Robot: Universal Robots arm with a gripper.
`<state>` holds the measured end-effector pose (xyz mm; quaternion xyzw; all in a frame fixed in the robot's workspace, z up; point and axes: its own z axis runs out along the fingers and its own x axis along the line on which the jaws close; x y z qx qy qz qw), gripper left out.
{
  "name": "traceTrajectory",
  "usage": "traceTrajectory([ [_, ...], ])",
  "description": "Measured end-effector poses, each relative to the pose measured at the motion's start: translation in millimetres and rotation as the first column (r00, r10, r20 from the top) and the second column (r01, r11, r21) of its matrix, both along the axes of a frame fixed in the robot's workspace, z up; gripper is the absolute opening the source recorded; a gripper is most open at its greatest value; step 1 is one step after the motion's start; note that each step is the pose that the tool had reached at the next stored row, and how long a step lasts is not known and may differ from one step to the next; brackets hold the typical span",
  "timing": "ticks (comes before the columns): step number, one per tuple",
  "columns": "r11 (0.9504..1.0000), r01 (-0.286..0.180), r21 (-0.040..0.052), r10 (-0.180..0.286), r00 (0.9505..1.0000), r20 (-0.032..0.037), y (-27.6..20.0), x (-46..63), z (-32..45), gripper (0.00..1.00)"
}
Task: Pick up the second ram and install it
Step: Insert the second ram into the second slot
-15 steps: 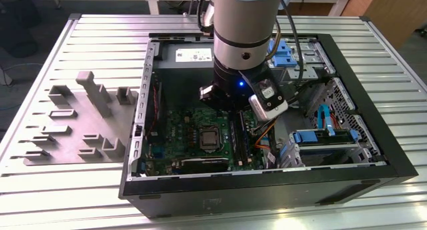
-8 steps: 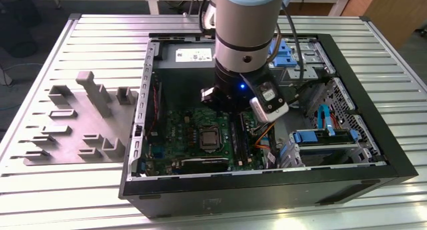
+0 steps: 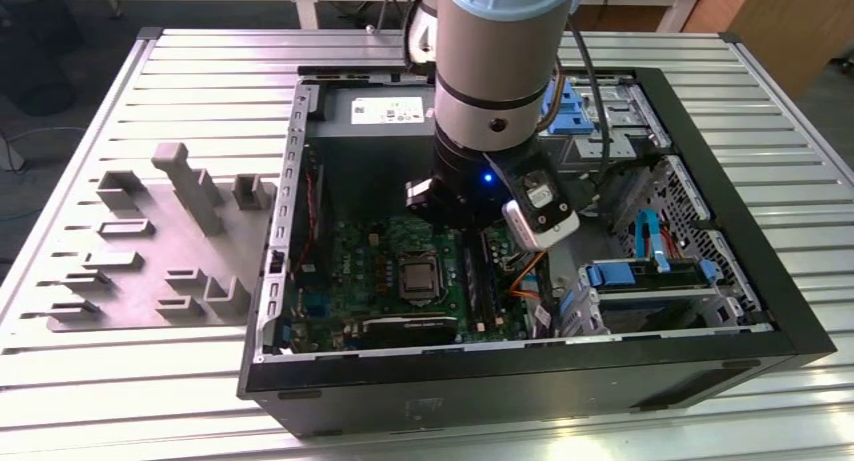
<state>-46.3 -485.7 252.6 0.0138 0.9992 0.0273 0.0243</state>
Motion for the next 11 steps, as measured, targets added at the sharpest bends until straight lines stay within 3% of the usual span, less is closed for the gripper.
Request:
traceTrajectory([
  [11,0.9998,0.019,-0.0001,-0.019,0.9998,0.0000,-0.7,0.3,-7.9,0.11],
])
